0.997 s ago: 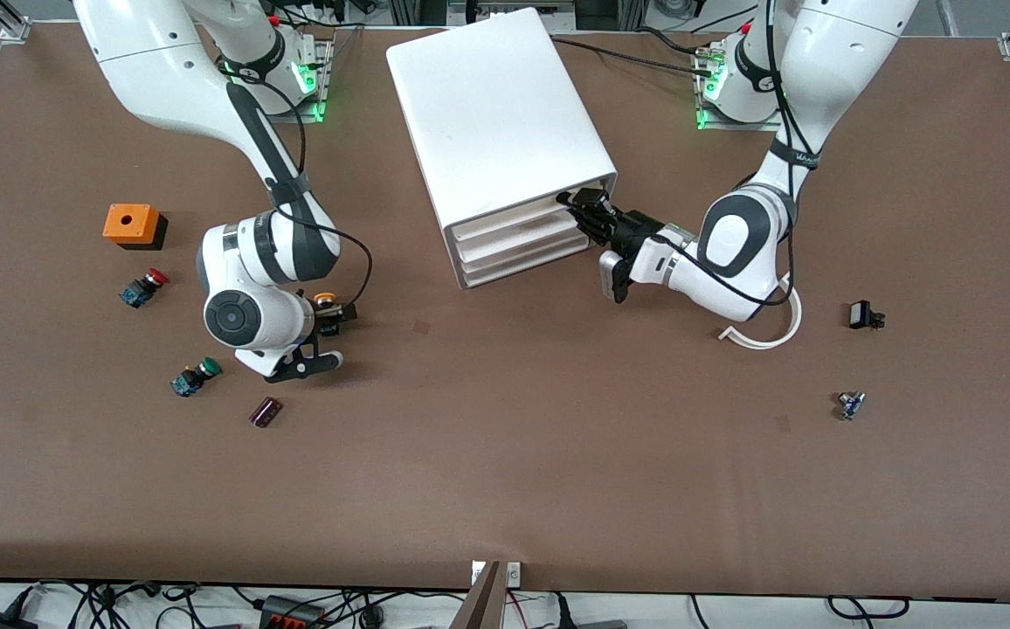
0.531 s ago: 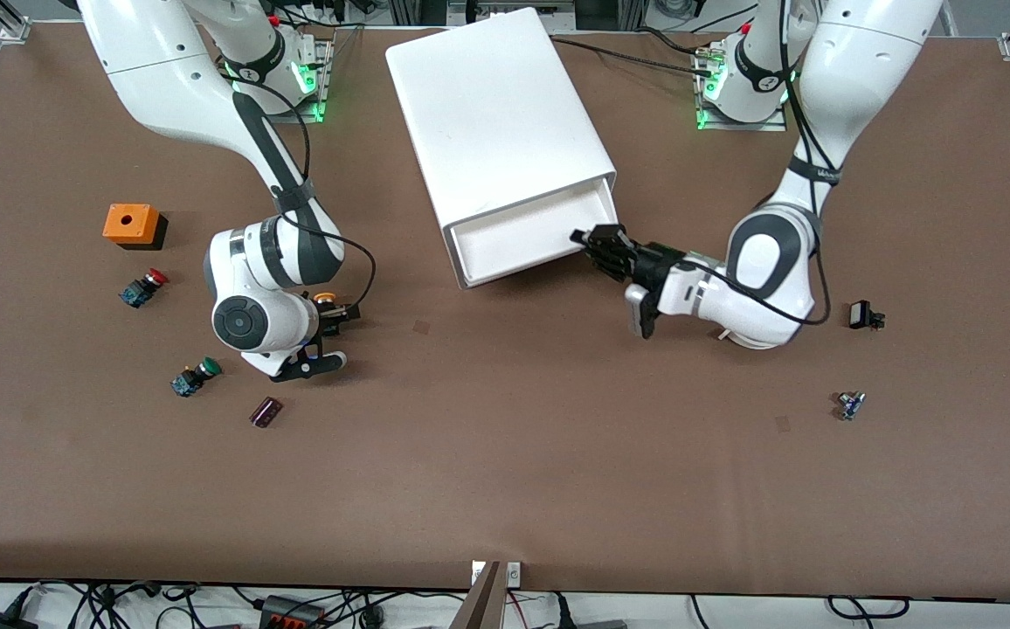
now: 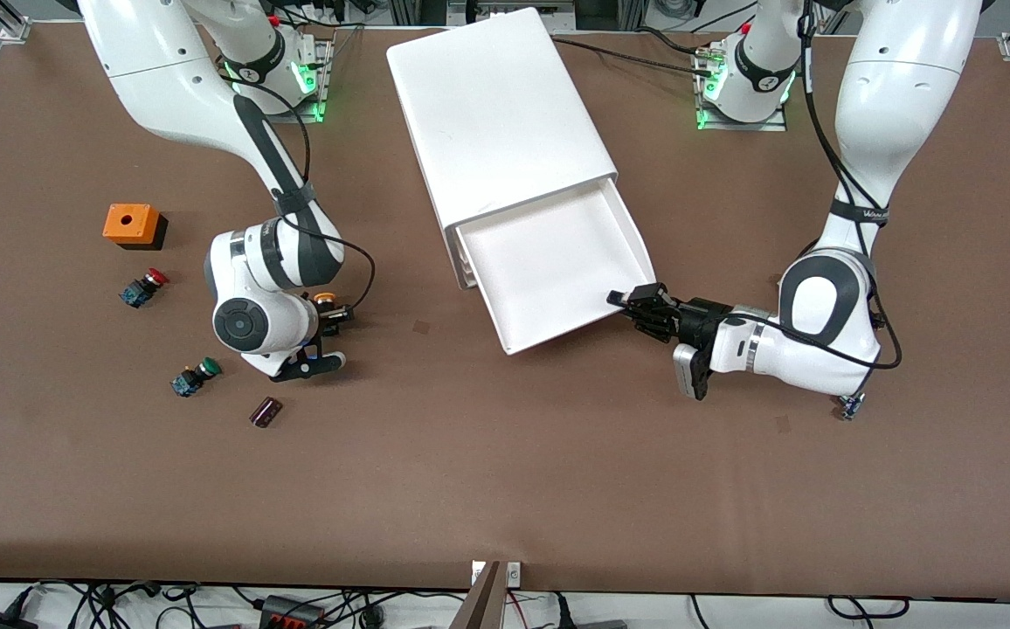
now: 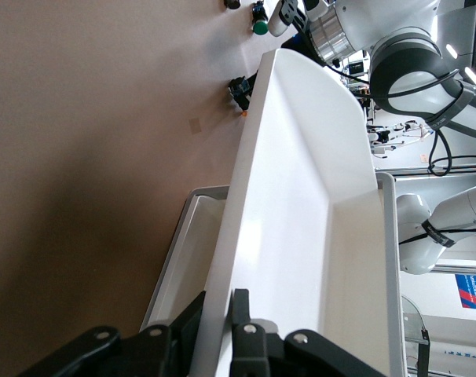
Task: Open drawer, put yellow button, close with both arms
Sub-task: 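Release the drawer with the left gripper while the right gripper lifts the button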
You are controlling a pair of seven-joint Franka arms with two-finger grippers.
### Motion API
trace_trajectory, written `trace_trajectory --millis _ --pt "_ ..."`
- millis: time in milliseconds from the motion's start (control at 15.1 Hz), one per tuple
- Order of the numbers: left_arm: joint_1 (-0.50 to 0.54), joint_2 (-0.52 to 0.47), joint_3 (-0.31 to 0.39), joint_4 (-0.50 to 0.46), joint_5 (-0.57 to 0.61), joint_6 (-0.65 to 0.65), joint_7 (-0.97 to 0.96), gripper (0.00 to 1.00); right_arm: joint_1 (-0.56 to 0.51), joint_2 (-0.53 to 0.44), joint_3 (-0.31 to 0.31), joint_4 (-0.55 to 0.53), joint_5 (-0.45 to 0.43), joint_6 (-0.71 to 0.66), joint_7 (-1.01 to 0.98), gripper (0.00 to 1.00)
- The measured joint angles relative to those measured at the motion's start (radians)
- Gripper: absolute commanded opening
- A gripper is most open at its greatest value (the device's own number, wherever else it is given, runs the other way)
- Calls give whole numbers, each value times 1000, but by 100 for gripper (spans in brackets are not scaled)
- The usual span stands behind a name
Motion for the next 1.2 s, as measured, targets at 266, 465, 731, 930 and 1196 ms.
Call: trace_trajectory --millis 266,465,731,930,1196 --pt "-2 4 0 3 10 17 0 100 1 -1 0 0 0 0 0 0" --pt "-2 -1 1 21 44 2 -51 100 2 -4 0 9 0 1 0 0" --pt "-3 -70 -1 55 194 -30 -268 100 2 -64 0 87 1 -60 17 0" --pt "-14 -145 -8 72 393 -36 -429 100 1 -114 -3 222 1 -208 53 0" --pt "-47 -188 -16 139 722 -55 -530 100 3 -131 -3 389 5 -343 160 0"
